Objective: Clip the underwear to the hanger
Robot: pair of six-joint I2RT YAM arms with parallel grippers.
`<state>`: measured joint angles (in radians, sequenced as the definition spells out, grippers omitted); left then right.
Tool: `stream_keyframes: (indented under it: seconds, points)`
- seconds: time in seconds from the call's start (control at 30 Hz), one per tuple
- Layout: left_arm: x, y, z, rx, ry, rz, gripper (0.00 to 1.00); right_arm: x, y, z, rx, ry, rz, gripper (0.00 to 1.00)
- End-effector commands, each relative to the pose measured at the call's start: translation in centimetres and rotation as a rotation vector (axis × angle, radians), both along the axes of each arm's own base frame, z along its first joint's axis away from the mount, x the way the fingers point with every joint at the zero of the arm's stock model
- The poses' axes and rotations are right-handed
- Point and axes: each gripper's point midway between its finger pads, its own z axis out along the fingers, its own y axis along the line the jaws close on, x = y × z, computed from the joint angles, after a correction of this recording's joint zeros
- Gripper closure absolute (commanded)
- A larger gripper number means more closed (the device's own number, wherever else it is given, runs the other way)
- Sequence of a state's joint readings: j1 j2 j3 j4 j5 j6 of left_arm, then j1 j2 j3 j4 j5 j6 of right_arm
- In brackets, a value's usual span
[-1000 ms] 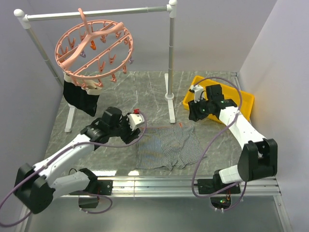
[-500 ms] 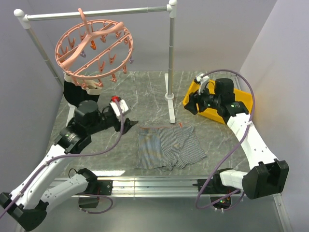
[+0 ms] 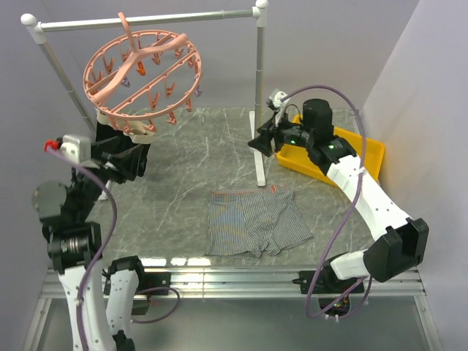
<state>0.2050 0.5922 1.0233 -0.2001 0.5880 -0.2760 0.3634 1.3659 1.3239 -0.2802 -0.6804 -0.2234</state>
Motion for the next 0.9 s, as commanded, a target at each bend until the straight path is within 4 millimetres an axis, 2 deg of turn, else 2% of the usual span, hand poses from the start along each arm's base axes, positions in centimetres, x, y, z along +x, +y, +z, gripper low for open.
stream_keyframes:
  seconds: [0.0, 0.03, 0.07, 0.1, 0.13, 0.17, 0.2, 0.23, 0.27, 0.33, 0.37, 0.4, 0.47, 0.5, 0.57, 0.6, 0.67, 0.7, 0.77, 0.87]
  points:
    - [-3.0, -0.8, 1.8, -0.012, -0.055, -0.026, 0.32, -0.5, 4.0, 5.1, 0.122, -0.158, 0.075, 0.36]
    - [-3.0, -0.4, 1.6, -0.006, -0.049, -0.003, 0.33, -0.5, 4.8, 5.3, 0.137, -0.172, 0.085, 0.36]
    - [-3.0, -0.1, 1.0, -0.013, -0.024, 0.017, 0.34, -0.7, 5.8, 6.6, 0.166, -0.22, 0.102, 0.36]
    - [-3.2, 0.1, 0.6, -0.019, -0.016, 0.029, 0.4, -1.4, 7.4, 7.0, 0.18, -0.228, 0.127, 0.36]
    - [-3.1, 0.4, 0.2, -0.031, -0.001, 0.046, 0.43, -1.2, 8.7, 6.5, 0.182, -0.22, 0.144, 0.36]
    - [-3.2, 0.4, 0.0, -0.04, 0.004, 0.05, 0.45, -1.2, 9.7, 8.0, 0.209, -0.258, 0.156, 0.36]
    - [-3.0, 0.5, -0.6, -0.052, 0.023, 0.049, 0.46, -1.3, 11.6, 7.3, 0.213, -0.24, 0.173, 0.36]
    - [-2.9, 0.7, -0.9, -0.074, 0.036, 0.059, 0.47, -1.4, 12.4, 7.5, 0.221, -0.246, 0.179, 0.37]
    - [-2.8, 0.9, -1.1, -0.081, 0.043, 0.064, 0.48, -1.3, 13.2, 8.6, 0.243, -0.278, 0.184, 0.37]
    - [-2.4, 1.4, -1.7, -0.094, 0.062, 0.086, 0.48, -1.8, 15.7, 7.8, 0.248, -0.267, 0.215, 0.39]
    - [-2.3, 1.5, -1.8, -0.094, 0.063, 0.096, 0.48, -2.2, 16.6, 8.7, 0.268, -0.288, 0.232, 0.4]
    - [-2.2, 1.8, -1.7, -0.095, 0.063, 0.113, 0.47, -2.2, 17.6, 8.1, 0.27, -0.271, 0.245, 0.41]
    - [-2.1, 2.0, -1.6, -0.097, 0.065, 0.122, 0.45, -3.7, 19.7, 9.2, 0.307, -0.283, 0.29, 0.42]
    - [-2.1, 2.0, -1.4, -0.099, 0.063, 0.12, 0.43, -3.7, 20.7, 8.5, 0.31, -0.263, 0.296, 0.42]
    - [-2.1, 1.9, -1.2, -0.106, 0.068, 0.109, 0.41, -5.0, 22.6, 9.3, 0.342, -0.278, 0.329, 0.43]
    - [-2.0, 1.9, -1.2, -0.107, 0.074, 0.107, 0.4, -4.9, 23.6, 8.3, 0.334, -0.268, 0.335, 0.43]
    - [-2.0, 1.8, -1.5, -0.101, 0.087, 0.101, 0.4, -5.1, 24.9, 9.1, 0.357, -0.299, 0.329, 0.44]
    - [-2.0, 1.8, -1.7, -0.098, 0.097, 0.1, 0.39, -4.6, 25.7, 8.2, 0.353, -0.287, 0.327, 0.44]
    - [-2.0, 1.8, -2.3, -0.092, 0.122, 0.099, 0.39, -4.5, 26.5, 9.1, 0.378, -0.304, 0.319, 0.45]
    - [-2.0, 1.9, -2.7, -0.078, 0.137, 0.106, 0.38, -3.9, 27.4, 8.7, 0.375, -0.332, 0.295, 0.45]
